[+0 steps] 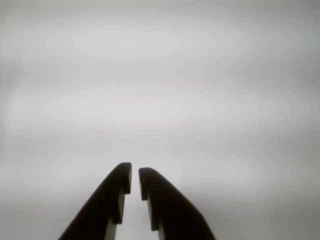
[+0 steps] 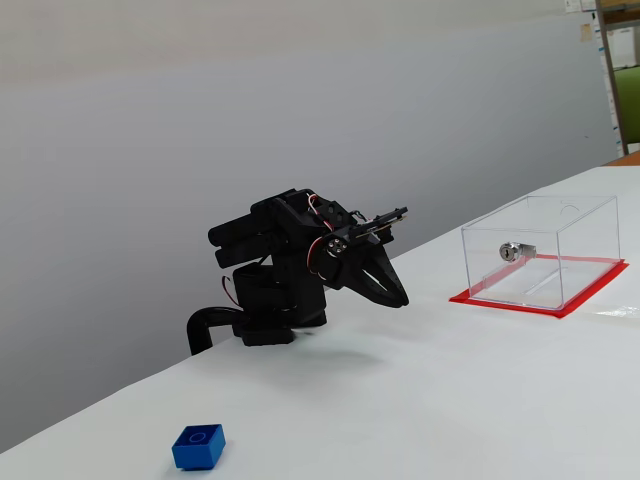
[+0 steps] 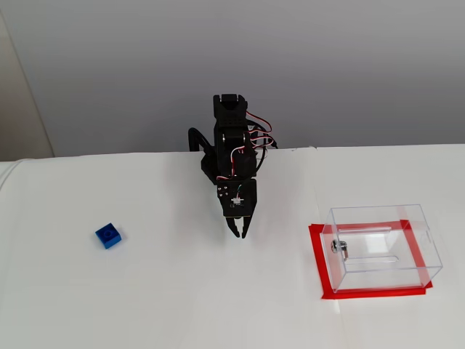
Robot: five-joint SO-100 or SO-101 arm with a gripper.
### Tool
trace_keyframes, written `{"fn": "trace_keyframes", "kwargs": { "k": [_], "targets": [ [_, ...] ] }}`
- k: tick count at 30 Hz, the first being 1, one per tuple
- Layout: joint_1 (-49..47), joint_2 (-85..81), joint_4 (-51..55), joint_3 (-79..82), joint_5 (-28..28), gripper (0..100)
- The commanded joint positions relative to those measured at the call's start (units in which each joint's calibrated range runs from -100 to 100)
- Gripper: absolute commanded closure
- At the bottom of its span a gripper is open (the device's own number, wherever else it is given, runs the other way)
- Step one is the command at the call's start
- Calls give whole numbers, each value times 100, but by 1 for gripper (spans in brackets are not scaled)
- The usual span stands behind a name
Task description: Pick the blue lego brick and place it into the transparent box
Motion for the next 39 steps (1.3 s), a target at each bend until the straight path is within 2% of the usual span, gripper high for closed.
{"fn": "trace_keyframes", "kwargs": {
  "k": [1,39],
  "targets": [
    [54,-59,19,96,18,98],
    [-5,-59,-85,42,-8,98]
  ]
}}
